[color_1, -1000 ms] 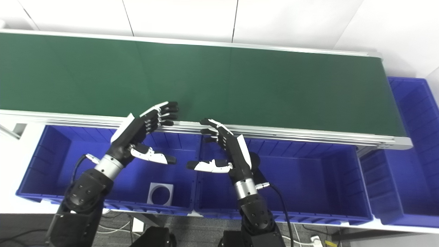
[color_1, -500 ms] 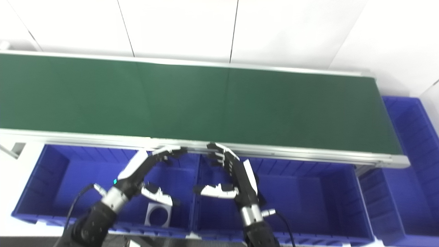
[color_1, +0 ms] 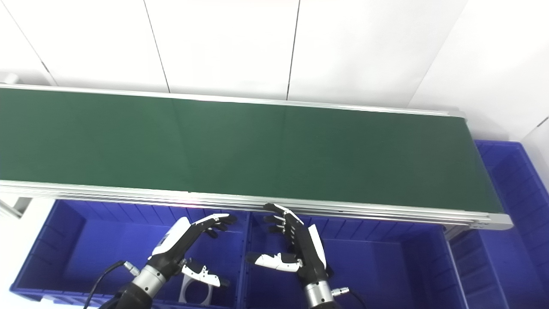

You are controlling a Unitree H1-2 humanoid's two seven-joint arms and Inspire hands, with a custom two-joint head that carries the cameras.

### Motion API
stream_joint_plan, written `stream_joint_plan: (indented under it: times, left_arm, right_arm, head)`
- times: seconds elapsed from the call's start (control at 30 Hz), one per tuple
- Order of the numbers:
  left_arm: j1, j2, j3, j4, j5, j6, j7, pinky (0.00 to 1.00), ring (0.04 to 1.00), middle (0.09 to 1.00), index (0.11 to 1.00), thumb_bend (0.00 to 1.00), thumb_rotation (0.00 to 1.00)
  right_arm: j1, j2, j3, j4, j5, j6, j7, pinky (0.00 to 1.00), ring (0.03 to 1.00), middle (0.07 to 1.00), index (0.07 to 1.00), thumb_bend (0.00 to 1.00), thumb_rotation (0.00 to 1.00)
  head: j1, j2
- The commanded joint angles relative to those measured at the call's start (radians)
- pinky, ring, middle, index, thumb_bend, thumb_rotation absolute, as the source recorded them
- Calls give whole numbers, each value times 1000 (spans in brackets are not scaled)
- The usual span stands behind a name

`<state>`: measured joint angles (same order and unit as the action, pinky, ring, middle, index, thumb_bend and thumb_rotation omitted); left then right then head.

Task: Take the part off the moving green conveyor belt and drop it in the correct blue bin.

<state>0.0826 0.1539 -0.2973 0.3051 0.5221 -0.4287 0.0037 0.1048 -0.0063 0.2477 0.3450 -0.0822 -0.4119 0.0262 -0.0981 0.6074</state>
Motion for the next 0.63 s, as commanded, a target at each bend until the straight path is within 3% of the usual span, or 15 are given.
stream_joint_plan:
  times: [0.0, 0.13, 0.2, 0.33, 0.6]
  left_arm:
    - [-20, 8, -4, -9, -11, -39, 27, 631, 738, 803, 810, 938, 152]
    - [-25, 25, -8, -11, -29, -40, 26, 636, 741, 802, 808, 940, 145]
    - [-23, 37, 2, -28, -47, -37, 10, 655, 750, 805, 806, 935, 133]
    - [-21, 56, 11, -82, -66, -8, -18, 660, 751, 807, 807, 932, 131]
    - [-27, 63, 16, -126, -106, 10, -56, 655, 749, 793, 787, 959, 54]
  right_arm:
    - [-11, 4, 8, -33, 2, -58, -10, 667, 755, 843, 764, 802, 198]
    - [-17, 12, 22, -31, -11, -58, -28, 663, 755, 843, 765, 775, 155]
    - [-22, 22, 30, -27, -14, -58, -37, 665, 759, 848, 767, 732, 88]
    - [-42, 37, 38, -10, -36, -58, -64, 662, 755, 846, 761, 707, 75]
    - [-53, 39, 44, -1, -46, -58, -84, 628, 742, 843, 758, 703, 42]
  head:
    - [-1, 0]
    - [-66, 20]
    - [-128, 54]
    - [-174, 102]
    - [-184, 103]
